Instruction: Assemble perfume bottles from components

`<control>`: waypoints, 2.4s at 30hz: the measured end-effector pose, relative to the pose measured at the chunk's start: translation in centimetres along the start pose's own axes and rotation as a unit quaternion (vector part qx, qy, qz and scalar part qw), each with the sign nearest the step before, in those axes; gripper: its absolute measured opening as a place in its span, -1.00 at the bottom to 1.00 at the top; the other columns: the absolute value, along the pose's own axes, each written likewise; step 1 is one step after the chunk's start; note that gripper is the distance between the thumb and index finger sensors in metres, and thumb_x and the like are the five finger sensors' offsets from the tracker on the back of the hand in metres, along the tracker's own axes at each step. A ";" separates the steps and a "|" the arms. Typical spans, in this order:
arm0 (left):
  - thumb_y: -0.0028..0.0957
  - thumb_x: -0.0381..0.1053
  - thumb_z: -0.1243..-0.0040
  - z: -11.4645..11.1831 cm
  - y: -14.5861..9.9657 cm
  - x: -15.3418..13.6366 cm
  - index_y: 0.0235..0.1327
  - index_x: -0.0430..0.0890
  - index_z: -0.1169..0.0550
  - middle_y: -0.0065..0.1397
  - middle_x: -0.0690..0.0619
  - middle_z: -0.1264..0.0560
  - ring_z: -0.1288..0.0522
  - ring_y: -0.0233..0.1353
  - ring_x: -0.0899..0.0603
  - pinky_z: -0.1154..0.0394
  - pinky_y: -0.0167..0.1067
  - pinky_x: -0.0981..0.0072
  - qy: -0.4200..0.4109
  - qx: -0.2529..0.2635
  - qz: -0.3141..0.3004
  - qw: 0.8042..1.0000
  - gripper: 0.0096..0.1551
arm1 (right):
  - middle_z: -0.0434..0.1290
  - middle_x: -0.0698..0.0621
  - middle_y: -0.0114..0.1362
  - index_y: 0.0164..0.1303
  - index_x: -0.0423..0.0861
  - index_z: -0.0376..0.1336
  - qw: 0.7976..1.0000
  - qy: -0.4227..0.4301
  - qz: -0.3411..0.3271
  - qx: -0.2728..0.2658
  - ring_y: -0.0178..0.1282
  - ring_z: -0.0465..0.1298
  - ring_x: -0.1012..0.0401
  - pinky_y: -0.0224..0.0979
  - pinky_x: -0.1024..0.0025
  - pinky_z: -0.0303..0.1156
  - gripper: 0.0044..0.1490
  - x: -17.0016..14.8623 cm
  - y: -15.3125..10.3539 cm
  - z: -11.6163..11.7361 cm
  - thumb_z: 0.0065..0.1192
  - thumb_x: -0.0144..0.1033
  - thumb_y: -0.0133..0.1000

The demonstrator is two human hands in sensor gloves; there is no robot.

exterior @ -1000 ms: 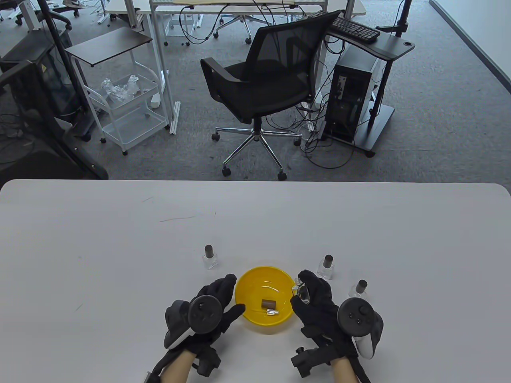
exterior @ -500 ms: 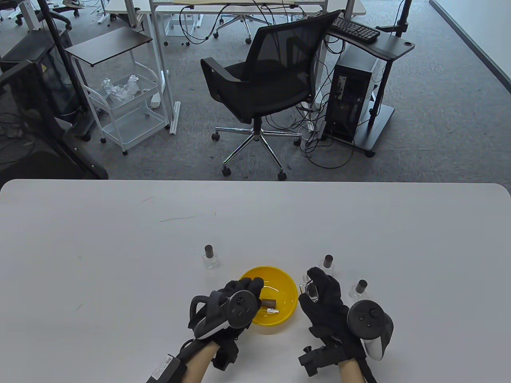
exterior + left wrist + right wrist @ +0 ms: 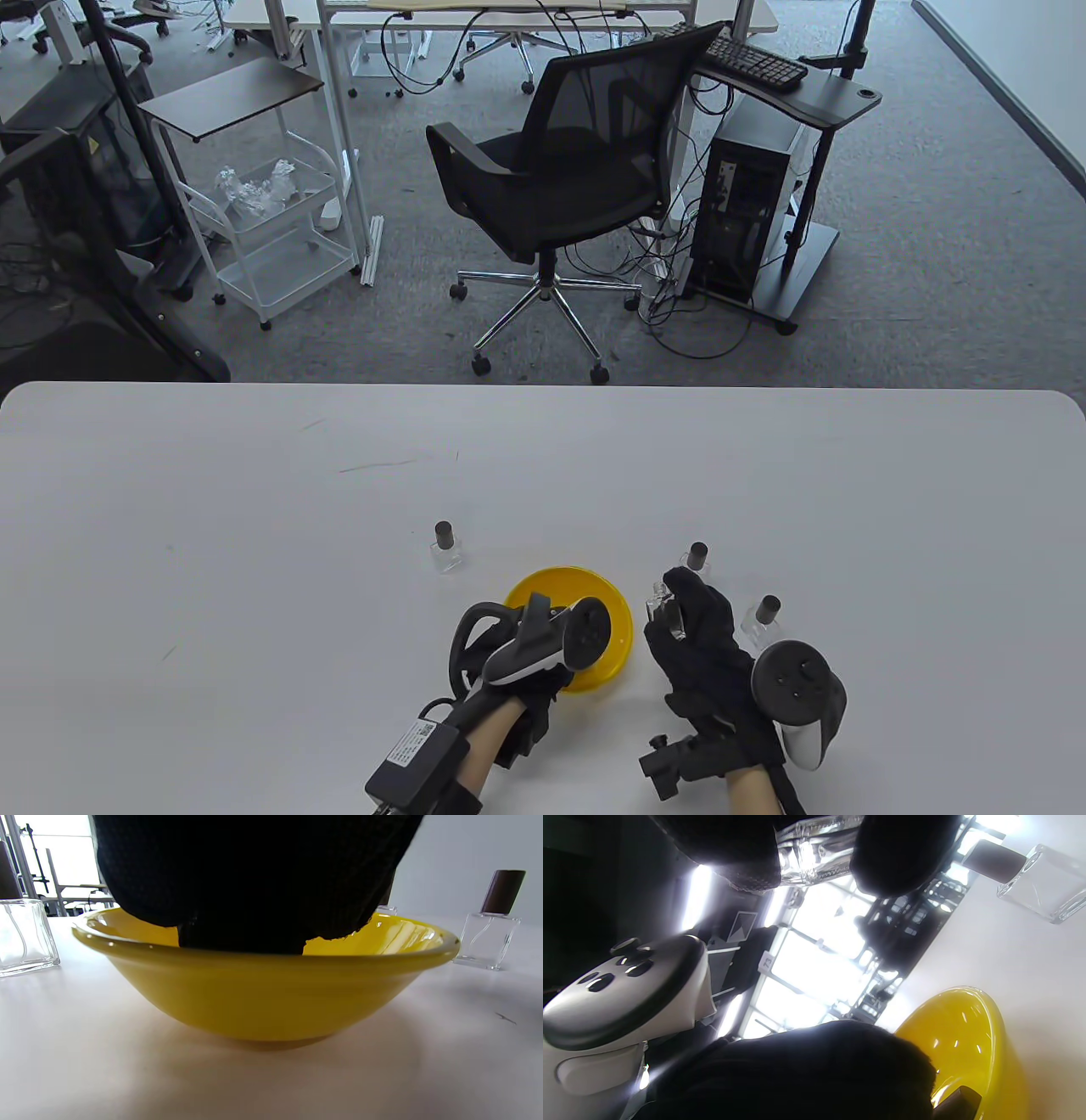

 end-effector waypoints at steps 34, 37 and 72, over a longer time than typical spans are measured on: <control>0.09 0.02 -0.34 -2.6 1.7 1.5 0.33 0.08 -0.56 0.29 0.00 -0.59 -0.63 0.21 -0.15 -0.57 0.19 0.09 0.062 -0.059 -0.009 0.996 -0.50 | 0.07 -0.33 0.55 0.64 -0.28 -0.08 1.000 0.013 -0.004 0.015 0.37 0.30 -0.31 0.22 0.07 0.46 -0.19 0.1 0.0 0.2 0.22 -0.34 0.31; 0.10 0.02 -0.32 -2.0 1.2 1.3 0.34 0.06 -0.54 0.30 0.00 -0.57 -0.62 0.22 -0.15 -0.57 0.19 0.09 0.028 -0.035 -0.023 0.999 -0.49 | 0.07 -0.34 0.55 0.64 -0.29 -0.08 1.000 0.016 -0.005 0.017 0.37 0.31 -0.31 0.22 0.07 0.46 -0.19 0.1 0.0 0.3 0.22 -0.34 0.31; 0.15 0.04 -0.27 -0.8 -7.9 -13.1 0.32 0.08 -0.43 0.32 -0.05 -0.55 -0.63 0.20 -0.16 -0.61 0.14 0.13 -0.679 0.200 0.033 0.705 -0.52 | 0.23 -0.30 0.53 0.61 -0.24 0.10 0.974 0.190 0.076 0.100 0.23 0.45 -0.22 0.04 0.30 0.53 -0.33 -3.4 -0.5 4.9 0.13 -0.20 0.36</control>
Point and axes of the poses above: the tracker on the back of each hand, its own x axis roughly to the thumb side, its own y axis roughly from the wrist to the fingertips, z = x × y, the point moved 5 cm from there along y, roughly from the wrist to the fingertips
